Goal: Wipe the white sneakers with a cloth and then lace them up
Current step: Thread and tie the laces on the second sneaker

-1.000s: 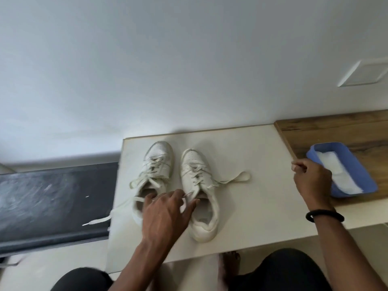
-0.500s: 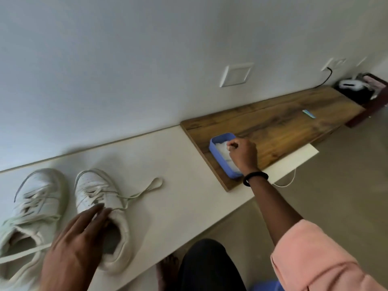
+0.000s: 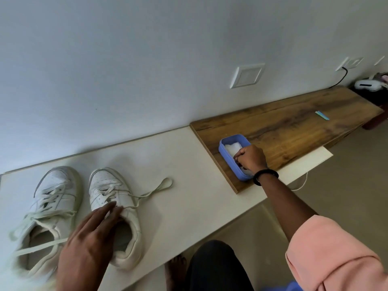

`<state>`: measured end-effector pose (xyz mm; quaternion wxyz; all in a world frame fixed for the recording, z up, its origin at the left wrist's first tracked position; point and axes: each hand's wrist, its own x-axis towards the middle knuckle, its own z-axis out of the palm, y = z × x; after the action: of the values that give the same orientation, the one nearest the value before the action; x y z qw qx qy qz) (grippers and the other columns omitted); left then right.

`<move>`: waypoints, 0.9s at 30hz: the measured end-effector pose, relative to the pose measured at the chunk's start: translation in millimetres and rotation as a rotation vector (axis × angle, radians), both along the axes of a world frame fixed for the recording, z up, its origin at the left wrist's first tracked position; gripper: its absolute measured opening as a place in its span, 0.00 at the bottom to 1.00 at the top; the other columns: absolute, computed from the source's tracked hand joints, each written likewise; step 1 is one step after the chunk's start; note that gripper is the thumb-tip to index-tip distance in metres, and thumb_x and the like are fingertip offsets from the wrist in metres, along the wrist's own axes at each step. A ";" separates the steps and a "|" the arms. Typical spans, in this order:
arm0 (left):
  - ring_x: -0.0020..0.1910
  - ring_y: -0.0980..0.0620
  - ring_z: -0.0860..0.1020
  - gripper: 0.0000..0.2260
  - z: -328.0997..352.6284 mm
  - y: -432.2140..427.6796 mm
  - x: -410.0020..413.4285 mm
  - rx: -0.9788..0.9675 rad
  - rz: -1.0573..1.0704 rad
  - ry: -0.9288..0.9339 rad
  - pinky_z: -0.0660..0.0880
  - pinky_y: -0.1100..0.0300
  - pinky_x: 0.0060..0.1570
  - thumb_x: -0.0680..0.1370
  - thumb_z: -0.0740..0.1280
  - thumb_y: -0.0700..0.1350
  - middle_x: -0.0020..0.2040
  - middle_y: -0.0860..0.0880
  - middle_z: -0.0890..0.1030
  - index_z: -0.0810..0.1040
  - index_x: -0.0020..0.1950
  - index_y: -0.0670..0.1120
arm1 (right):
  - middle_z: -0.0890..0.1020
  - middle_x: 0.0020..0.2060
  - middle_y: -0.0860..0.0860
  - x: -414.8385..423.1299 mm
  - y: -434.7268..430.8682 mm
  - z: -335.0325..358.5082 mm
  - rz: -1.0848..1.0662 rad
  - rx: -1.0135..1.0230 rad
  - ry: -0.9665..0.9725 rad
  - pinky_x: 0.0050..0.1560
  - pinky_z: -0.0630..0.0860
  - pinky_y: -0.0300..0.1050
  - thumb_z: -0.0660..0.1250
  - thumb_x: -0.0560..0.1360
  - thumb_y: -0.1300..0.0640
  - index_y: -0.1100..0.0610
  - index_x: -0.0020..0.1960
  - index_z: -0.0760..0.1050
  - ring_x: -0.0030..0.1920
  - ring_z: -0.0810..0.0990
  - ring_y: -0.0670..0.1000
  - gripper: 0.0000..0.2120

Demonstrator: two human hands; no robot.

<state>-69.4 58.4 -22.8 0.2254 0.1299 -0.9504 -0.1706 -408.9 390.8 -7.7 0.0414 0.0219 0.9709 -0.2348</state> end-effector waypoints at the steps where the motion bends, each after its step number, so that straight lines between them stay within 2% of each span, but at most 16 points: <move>1: 0.58 0.45 0.82 0.19 2.4 -0.2 0.6 0.002 -0.006 -0.009 0.80 0.50 0.46 0.72 0.66 0.41 0.63 0.49 0.83 0.85 0.60 0.48 | 0.86 0.40 0.53 2.6 -2.4 1.4 0.018 0.055 0.044 0.46 0.83 0.50 0.70 0.74 0.62 0.58 0.41 0.85 0.44 0.84 0.56 0.06; 4: 0.59 0.48 0.82 0.21 8.1 -0.7 3.6 0.002 -0.029 -0.075 0.80 0.57 0.45 0.71 0.64 0.42 0.64 0.50 0.82 0.84 0.62 0.50 | 0.83 0.34 0.59 19.0 -20.7 9.9 0.079 0.147 0.219 0.35 0.74 0.48 0.65 0.73 0.65 0.61 0.37 0.83 0.39 0.82 0.63 0.09; 6: 0.59 0.49 0.82 0.20 7.9 -3.9 6.6 0.033 -0.030 -0.109 0.80 0.59 0.47 0.73 0.63 0.44 0.64 0.50 0.82 0.84 0.62 0.50 | 0.83 0.33 0.60 40.3 -49.9 15.9 0.141 0.117 0.321 0.34 0.75 0.49 0.65 0.72 0.63 0.59 0.38 0.83 0.37 0.82 0.64 0.09; 8: 0.61 0.48 0.82 0.19 3.0 -4.8 5.0 0.053 -0.042 -0.133 0.80 0.59 0.49 0.73 0.69 0.41 0.65 0.49 0.82 0.83 0.63 0.50 | 0.85 0.35 0.58 67.6 -83.0 25.6 0.214 0.055 0.363 0.36 0.77 0.48 0.68 0.72 0.63 0.57 0.41 0.85 0.38 0.82 0.63 0.07; 11: 0.60 0.47 0.82 0.19 0.2 -6.1 3.2 0.091 -0.006 -0.138 0.81 0.58 0.50 0.73 0.76 0.39 0.64 0.48 0.82 0.83 0.63 0.48 | 0.86 0.37 0.52 115.8 -136.7 38.4 0.356 -0.117 0.290 0.40 0.71 0.40 0.71 0.71 0.67 0.56 0.42 0.85 0.40 0.84 0.55 0.09; 14: 0.56 0.46 0.82 0.11 8.4 -6.9 1.3 0.126 0.014 -0.088 0.82 0.55 0.47 0.78 0.71 0.44 0.60 0.48 0.83 0.82 0.60 0.46 | 0.87 0.37 0.45 163.7 -185.5 44.5 0.508 -0.264 0.192 0.42 0.76 0.37 0.73 0.70 0.64 0.54 0.42 0.86 0.40 0.84 0.45 0.07; 17: 0.47 0.49 0.81 0.05 16.1 -8.5 2.6 0.131 0.003 -0.016 0.78 0.55 0.46 0.79 0.69 0.46 0.50 0.50 0.82 0.82 0.51 0.46 | 0.87 0.39 0.45 202.4 -219.1 39.4 0.667 -0.330 0.122 0.48 0.80 0.42 0.74 0.70 0.61 0.52 0.43 0.86 0.42 0.85 0.46 0.05; 20: 0.44 0.51 0.79 0.03 18.5 -10.8 4.0 0.131 0.014 0.013 0.75 0.58 0.44 0.77 0.74 0.44 0.45 0.51 0.82 0.82 0.47 0.46 | 0.86 0.44 0.48 229.9 -227.3 24.0 0.773 -0.287 0.120 0.48 0.81 0.45 0.74 0.72 0.58 0.52 0.48 0.84 0.44 0.84 0.49 0.05; 23: 0.43 0.50 0.81 0.07 14.8 -14.1 6.0 0.149 0.050 0.004 0.75 0.59 0.42 0.74 0.77 0.47 0.46 0.50 0.83 0.83 0.47 0.46 | 0.83 0.46 0.48 241.8 -224.4 11.2 0.744 -0.232 0.123 0.46 0.80 0.50 0.73 0.73 0.58 0.52 0.50 0.83 0.46 0.82 0.52 0.06; 27: 0.40 0.48 0.81 0.12 8.0 -19.7 9.5 0.194 0.092 -0.060 0.77 0.54 0.36 0.76 0.73 0.55 0.47 0.50 0.81 0.83 0.50 0.47 | 0.82 0.45 0.48 248.5 -226.5 14.6 0.645 -0.158 0.141 0.42 0.79 0.50 0.74 0.73 0.56 0.52 0.48 0.82 0.45 0.82 0.54 0.04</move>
<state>-60.0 38.7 -14.8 0.1907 0.1995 -0.9288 -0.2472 -160.4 164.3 7.0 0.0481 -0.3060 0.9071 -0.2851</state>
